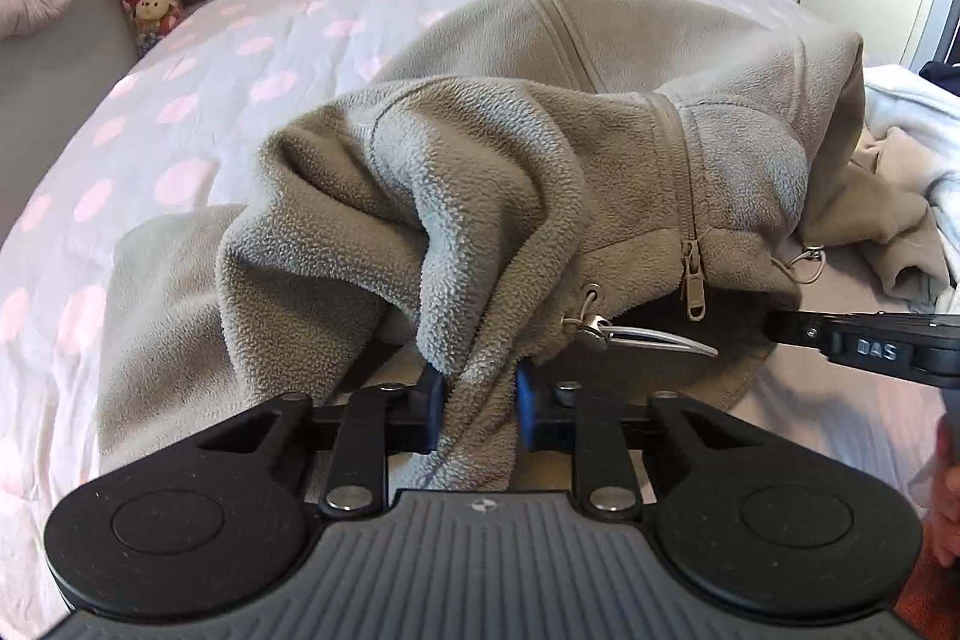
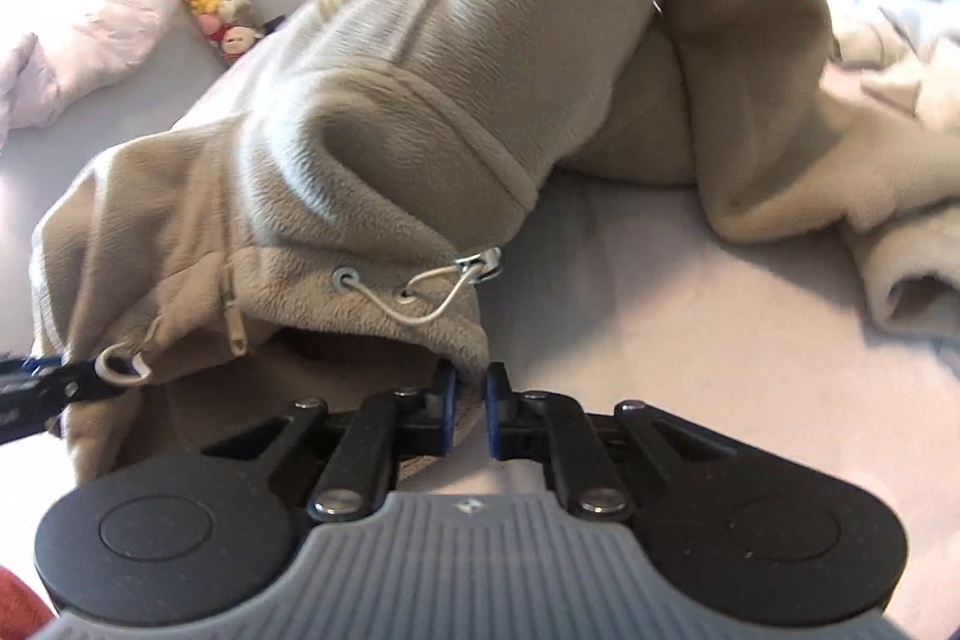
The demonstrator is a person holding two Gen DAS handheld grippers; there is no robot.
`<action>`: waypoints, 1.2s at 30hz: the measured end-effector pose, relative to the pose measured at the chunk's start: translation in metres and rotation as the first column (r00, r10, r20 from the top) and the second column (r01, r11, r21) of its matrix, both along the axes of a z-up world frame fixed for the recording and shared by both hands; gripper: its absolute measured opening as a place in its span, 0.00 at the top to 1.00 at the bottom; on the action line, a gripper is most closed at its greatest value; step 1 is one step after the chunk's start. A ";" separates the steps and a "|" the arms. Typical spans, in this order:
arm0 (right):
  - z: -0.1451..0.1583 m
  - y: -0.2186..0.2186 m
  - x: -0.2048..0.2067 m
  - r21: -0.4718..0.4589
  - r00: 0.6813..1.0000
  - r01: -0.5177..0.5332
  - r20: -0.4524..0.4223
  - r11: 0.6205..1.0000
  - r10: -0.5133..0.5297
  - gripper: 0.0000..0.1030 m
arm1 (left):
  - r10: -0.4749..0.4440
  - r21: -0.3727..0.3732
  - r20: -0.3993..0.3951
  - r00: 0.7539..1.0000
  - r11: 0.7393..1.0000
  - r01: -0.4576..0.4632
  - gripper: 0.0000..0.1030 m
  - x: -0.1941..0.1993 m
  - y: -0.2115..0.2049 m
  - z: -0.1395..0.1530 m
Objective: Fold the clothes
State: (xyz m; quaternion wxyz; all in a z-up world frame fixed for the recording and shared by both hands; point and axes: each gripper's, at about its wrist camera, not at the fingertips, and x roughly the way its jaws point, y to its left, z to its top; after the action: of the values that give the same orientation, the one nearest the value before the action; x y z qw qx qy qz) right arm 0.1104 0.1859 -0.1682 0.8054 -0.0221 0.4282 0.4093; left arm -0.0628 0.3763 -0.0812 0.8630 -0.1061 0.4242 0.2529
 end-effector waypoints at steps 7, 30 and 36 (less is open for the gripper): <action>-0.003 0.005 -0.003 -0.026 1.000 -0.010 -0.020 1.000 0.009 0.61 | 0.011 -0.017 0.027 1.000 1.000 -0.010 0.82 -0.006 0.007 0.004; 0.030 -0.030 -0.009 0.073 0.997 -0.002 -0.080 0.997 0.007 0.89 | 0.005 -0.079 0.072 0.997 0.997 0.001 0.83 -0.019 0.017 0.028; 0.095 -0.065 -0.015 0.012 0.997 -0.077 0.008 0.997 0.077 0.89 | -0.056 -0.124 0.071 0.996 0.990 0.064 0.83 -0.035 -0.010 0.042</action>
State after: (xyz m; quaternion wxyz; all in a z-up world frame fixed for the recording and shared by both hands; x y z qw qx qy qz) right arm 0.0952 0.1204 -0.0734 0.7908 -0.0351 0.4213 0.4426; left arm -0.0982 0.3663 -0.0394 0.8756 -0.1563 0.4130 0.1958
